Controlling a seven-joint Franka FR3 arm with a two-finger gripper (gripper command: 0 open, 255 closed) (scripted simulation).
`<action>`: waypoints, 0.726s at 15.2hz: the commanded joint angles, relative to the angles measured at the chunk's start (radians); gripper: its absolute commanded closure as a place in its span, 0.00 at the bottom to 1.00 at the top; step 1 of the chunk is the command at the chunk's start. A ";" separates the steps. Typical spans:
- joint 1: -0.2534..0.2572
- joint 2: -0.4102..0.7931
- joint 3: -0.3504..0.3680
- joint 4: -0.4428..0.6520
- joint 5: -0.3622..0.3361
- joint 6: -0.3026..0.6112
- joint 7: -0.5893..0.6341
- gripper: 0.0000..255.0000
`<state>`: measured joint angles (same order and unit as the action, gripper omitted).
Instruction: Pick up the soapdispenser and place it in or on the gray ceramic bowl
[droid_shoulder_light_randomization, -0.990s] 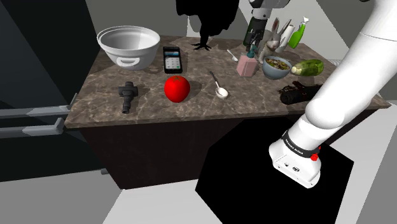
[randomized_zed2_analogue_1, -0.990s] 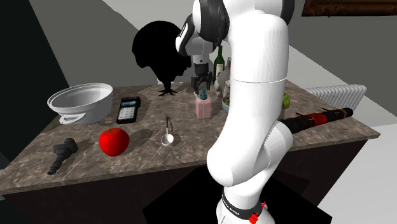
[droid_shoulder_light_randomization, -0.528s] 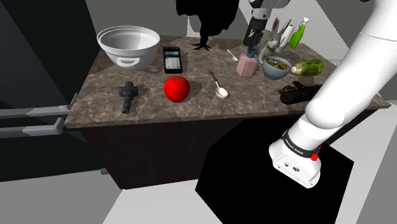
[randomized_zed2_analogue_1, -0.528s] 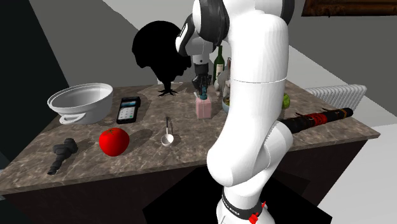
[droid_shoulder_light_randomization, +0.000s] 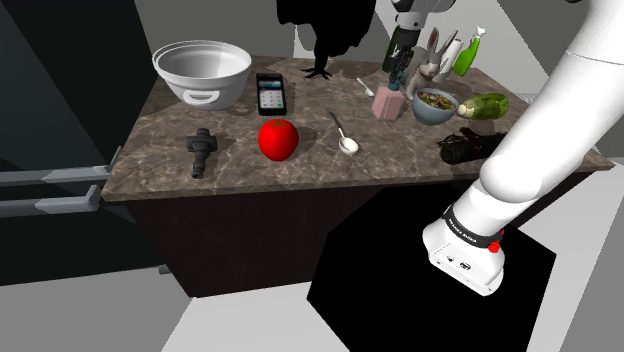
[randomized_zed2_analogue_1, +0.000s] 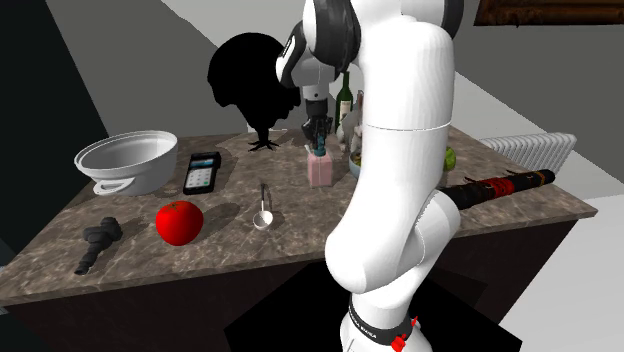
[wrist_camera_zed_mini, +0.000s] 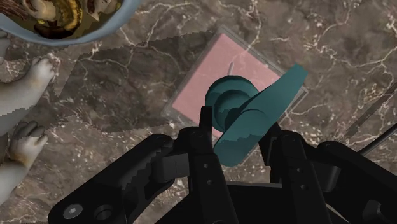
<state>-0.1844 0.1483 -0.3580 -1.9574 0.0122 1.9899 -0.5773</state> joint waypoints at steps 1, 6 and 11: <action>0.000 -0.008 -0.001 0.012 -0.003 -0.020 0.001 1.00; 0.002 -0.030 -0.001 0.054 -0.011 -0.083 0.005 1.00; 0.004 -0.047 -0.002 0.102 -0.017 -0.147 0.008 1.00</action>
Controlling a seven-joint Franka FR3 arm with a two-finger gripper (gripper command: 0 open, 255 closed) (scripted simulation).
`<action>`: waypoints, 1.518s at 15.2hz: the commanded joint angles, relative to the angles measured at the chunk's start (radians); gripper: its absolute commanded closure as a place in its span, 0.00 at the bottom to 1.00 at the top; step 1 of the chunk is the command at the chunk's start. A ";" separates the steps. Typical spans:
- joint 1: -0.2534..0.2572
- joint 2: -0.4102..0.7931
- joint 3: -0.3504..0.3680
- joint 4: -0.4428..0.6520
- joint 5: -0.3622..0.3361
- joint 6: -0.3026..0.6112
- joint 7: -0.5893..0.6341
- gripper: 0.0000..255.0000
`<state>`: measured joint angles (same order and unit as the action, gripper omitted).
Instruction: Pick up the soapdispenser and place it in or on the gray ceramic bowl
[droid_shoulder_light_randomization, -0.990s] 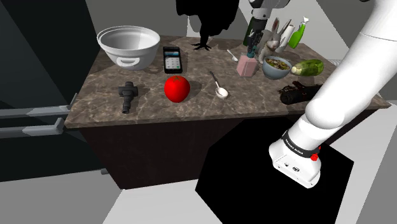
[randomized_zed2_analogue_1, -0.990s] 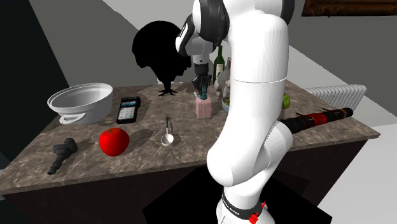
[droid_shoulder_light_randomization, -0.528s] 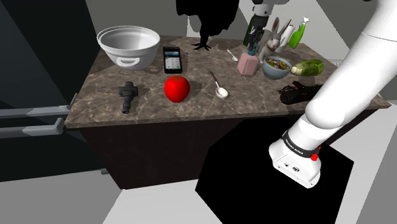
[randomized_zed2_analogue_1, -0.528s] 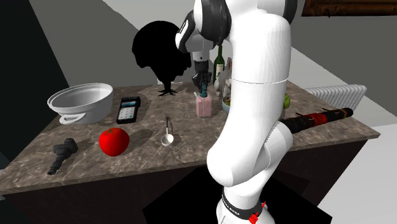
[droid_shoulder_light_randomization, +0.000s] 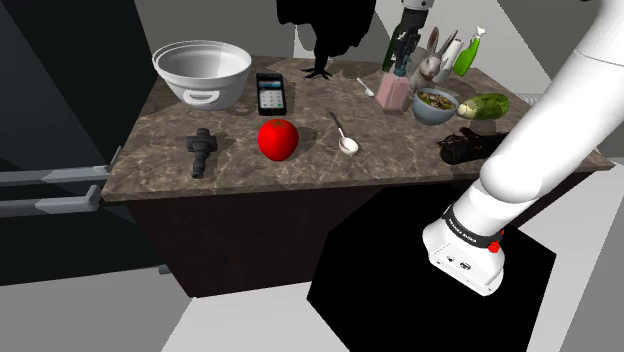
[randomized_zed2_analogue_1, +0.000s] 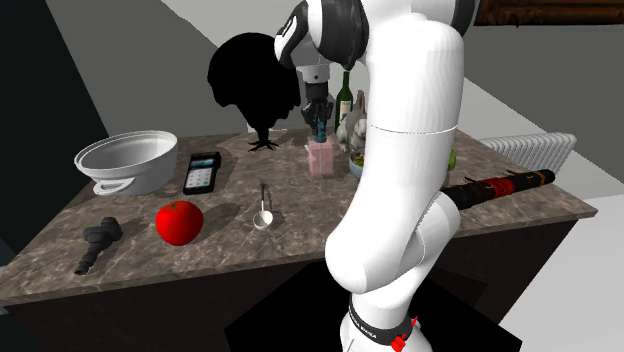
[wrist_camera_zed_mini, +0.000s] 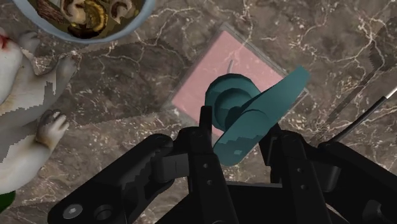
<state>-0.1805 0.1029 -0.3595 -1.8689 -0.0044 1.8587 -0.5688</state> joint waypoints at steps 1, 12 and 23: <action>0.000 -0.005 0.000 0.024 -0.002 -0.028 0.000 1.00; 0.001 -0.021 -0.001 0.153 -0.007 -0.173 0.000 1.00; -0.025 -0.018 -0.022 0.291 -0.009 -0.306 -0.048 1.00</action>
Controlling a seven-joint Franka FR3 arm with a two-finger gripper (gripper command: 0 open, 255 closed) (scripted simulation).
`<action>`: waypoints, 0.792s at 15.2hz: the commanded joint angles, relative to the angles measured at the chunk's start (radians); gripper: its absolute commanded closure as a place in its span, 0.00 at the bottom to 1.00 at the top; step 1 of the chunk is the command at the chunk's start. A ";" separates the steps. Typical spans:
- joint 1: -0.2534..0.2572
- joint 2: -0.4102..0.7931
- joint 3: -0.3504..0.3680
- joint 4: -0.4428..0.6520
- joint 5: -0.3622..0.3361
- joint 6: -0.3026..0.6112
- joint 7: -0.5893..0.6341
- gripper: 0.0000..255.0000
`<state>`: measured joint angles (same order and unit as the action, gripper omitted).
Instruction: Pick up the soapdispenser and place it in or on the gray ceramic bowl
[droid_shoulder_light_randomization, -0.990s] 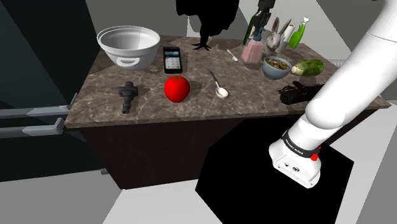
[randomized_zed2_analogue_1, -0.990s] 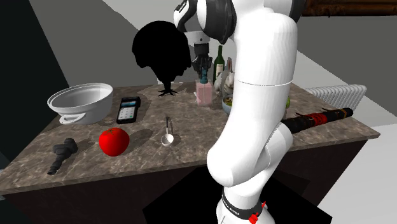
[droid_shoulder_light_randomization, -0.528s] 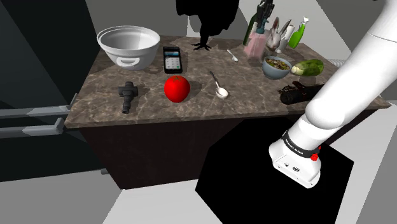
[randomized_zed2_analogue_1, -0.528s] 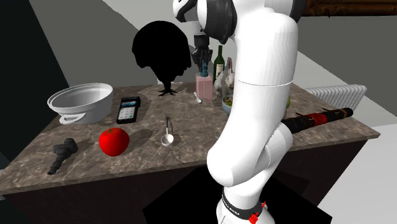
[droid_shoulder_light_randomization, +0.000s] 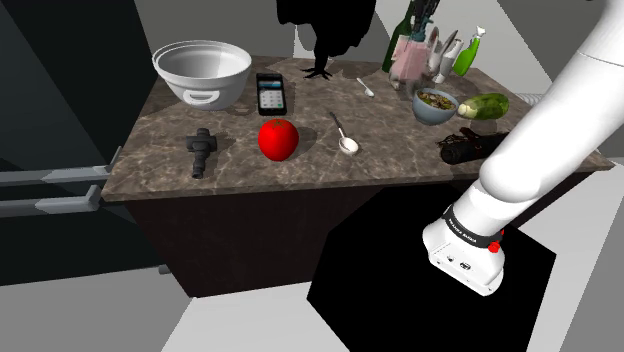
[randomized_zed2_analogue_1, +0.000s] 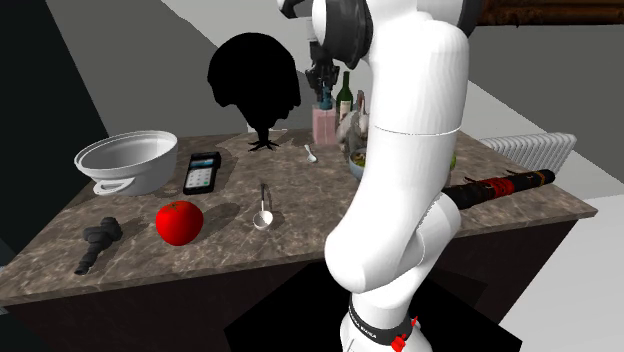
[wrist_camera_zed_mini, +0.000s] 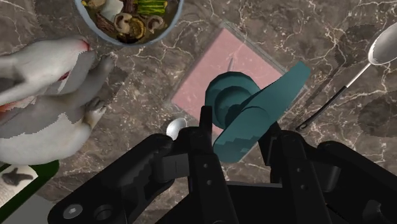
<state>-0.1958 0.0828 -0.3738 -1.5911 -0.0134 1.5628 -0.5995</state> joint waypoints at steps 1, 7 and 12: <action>-0.021 0.002 -0.018 0.023 -0.002 -0.020 -0.040 1.00; -0.099 0.024 -0.080 0.112 -0.001 -0.084 -0.180 1.00; -0.178 0.081 -0.133 0.231 0.019 -0.147 -0.309 1.00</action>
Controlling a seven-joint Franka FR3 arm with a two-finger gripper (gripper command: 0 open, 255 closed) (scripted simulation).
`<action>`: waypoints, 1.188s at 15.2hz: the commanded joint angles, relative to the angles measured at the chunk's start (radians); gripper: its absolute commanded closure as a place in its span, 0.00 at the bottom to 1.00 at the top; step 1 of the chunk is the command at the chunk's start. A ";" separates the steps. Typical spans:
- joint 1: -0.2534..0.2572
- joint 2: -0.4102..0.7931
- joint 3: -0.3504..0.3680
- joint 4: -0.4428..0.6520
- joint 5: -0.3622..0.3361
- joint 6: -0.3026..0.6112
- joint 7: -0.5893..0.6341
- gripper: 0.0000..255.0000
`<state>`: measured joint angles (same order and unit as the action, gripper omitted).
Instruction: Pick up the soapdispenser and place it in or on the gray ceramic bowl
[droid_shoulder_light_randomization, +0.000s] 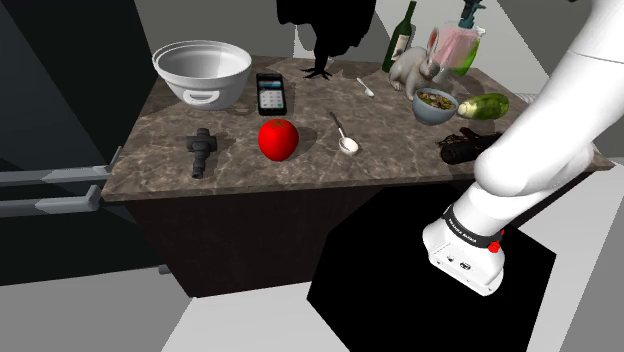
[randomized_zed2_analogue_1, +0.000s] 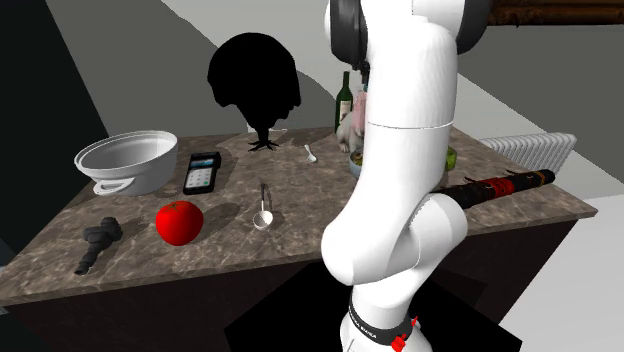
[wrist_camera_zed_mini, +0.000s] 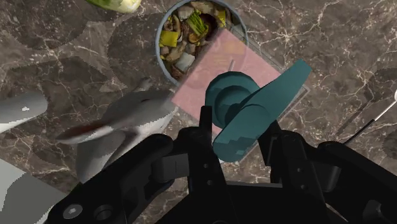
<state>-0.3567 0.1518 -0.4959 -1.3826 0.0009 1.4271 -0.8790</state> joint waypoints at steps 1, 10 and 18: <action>-0.036 0.028 -0.021 0.052 0.012 -0.026 -0.056 1.00; -0.044 0.007 -0.029 -0.068 0.001 0.078 -0.075 1.00; -0.035 -0.015 -0.025 -0.203 -0.009 0.193 -0.062 1.00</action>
<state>-0.3909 0.1360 -0.5210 -1.5721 -0.0089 1.6047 -0.9403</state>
